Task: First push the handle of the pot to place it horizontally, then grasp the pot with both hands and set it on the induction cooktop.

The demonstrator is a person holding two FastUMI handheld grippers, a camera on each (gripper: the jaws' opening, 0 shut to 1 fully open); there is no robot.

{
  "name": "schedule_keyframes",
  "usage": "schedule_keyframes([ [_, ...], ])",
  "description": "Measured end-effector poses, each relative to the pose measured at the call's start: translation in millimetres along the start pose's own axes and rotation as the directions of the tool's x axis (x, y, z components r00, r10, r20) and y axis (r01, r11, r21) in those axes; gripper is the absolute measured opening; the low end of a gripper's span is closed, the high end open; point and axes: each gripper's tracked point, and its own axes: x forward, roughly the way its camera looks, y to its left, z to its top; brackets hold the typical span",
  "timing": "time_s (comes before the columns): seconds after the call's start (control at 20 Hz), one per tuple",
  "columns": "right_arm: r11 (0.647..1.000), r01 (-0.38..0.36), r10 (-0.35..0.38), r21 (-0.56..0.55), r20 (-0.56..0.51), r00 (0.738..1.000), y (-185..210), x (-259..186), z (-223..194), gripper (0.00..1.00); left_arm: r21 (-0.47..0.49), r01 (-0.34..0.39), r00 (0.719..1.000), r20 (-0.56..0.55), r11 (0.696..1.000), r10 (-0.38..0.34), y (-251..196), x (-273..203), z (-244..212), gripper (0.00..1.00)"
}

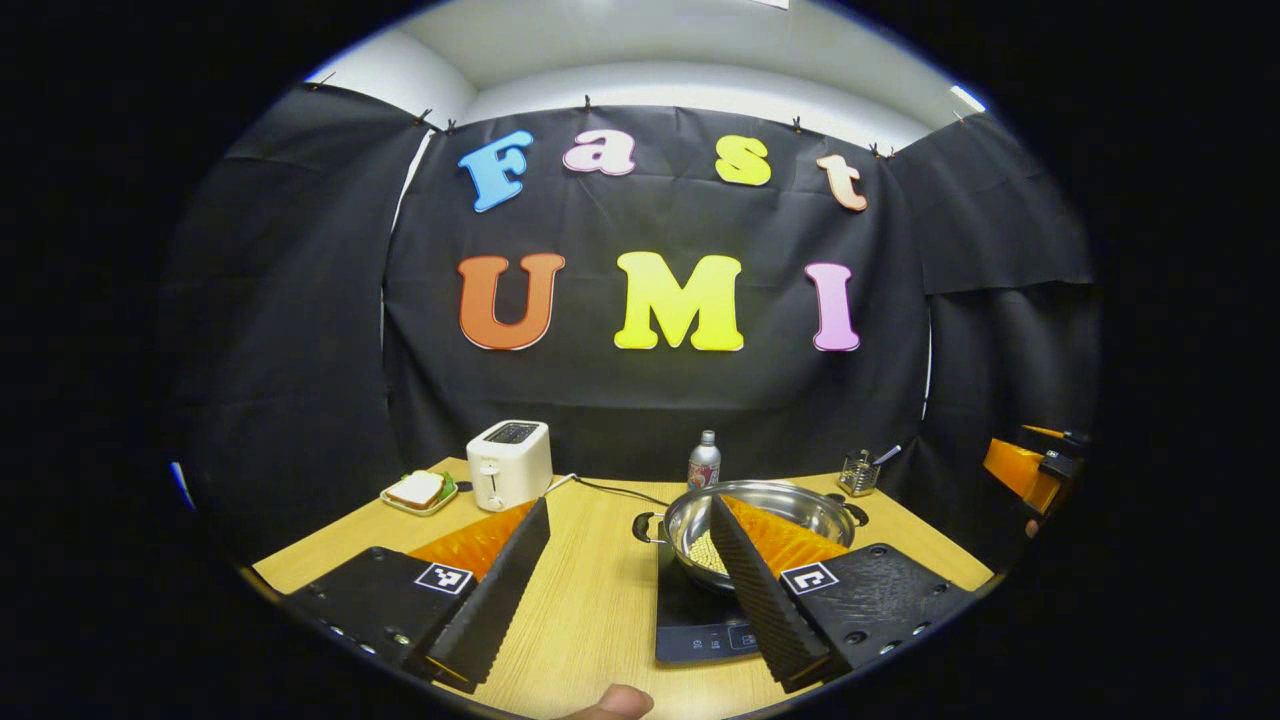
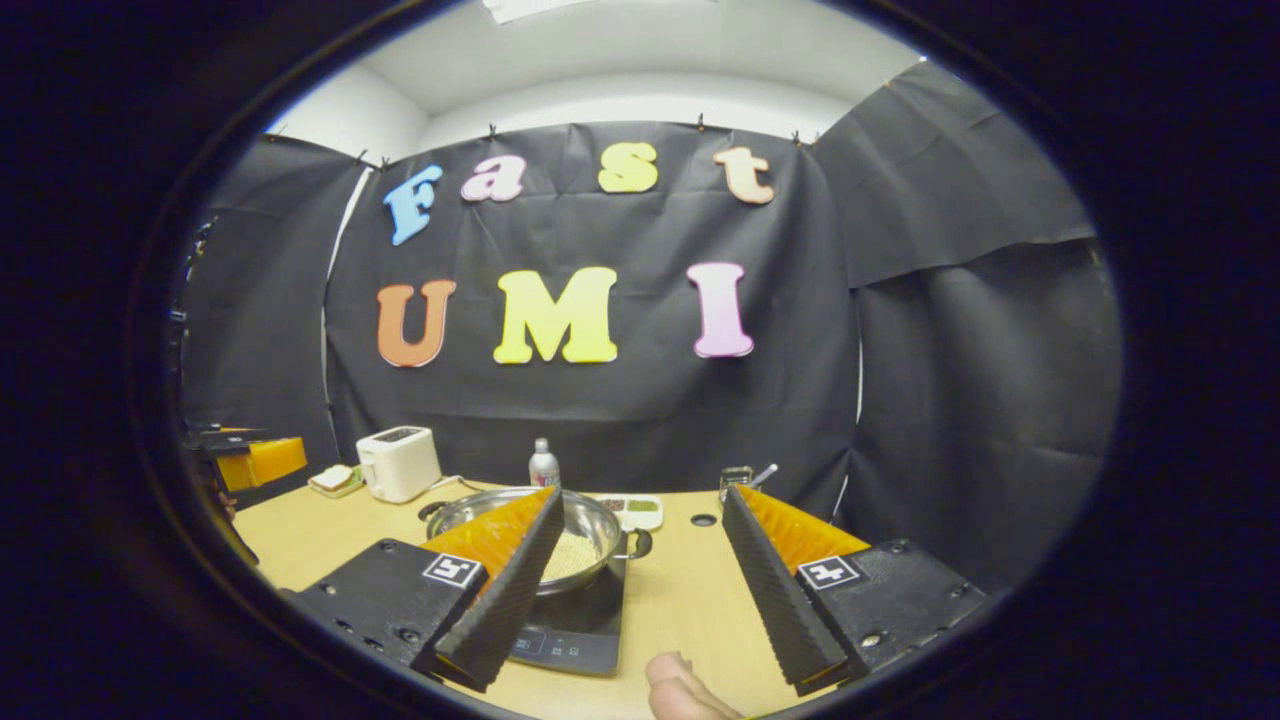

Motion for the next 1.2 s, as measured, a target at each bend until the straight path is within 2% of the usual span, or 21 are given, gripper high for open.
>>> schedule_keyframes([
  [0.15, 0.998, 0.055, -0.055, 0.017, 0.039, 0.998, -11, -37, 27, 1.00, -0.020, 0.050, 0.996, 0.081, 0.999, -0.048, -11, -40, 33, 0.96],
  [0.25, 0.996, 0.080, -0.081, 0.036, 0.038, 0.996, -17, -58, 39, 1.00, -0.026, 0.048, 0.992, 0.119, 0.999, -0.045, -4, -62, 51, 0.95],
  [0.5, 0.997, 0.069, -0.071, 0.024, 0.131, 0.989, -14, -99, 82, 1.00, -0.072, 0.055, 0.987, 0.156, 0.996, -0.043, 5, -88, 75, 0.95],
  [0.7, 0.998, 0.034, -0.047, 0.059, 0.225, 0.973, -8, -132, 103, 1.00, -0.041, 0.016, 0.989, 0.148, 0.999, -0.010, 10, -90, 72, 0.95],
  [0.95, 0.996, 0.064, -0.078, 0.059, 0.261, 0.962, -29, -153, 103, 0.99, 0.075, -0.019, 0.982, 0.187, 0.997, 0.005, -5, -105, 71, 0.95],
  [1.0, 0.996, 0.065, -0.079, 0.062, 0.252, 0.965, -29, -150, 100, 0.99, 0.075, -0.008, 0.982, 0.186, 0.997, -0.006, -13, -107, 68, 0.84],
  [1.05, 0.996, 0.063, -0.077, 0.065, 0.236, 0.969, -31, -149, 95, 1.00, 0.071, 0.006, 0.982, 0.188, 0.997, -0.019, -19, -110, 69, 0.95],
  [1.2, 0.995, 0.077, -0.088, 0.066, 0.190, 0.978, -41, -141, 82, 0.99, 0.056, 0.039, 0.980, 0.193, 0.998, -0.049, -26, -113, 70, 0.96],
])
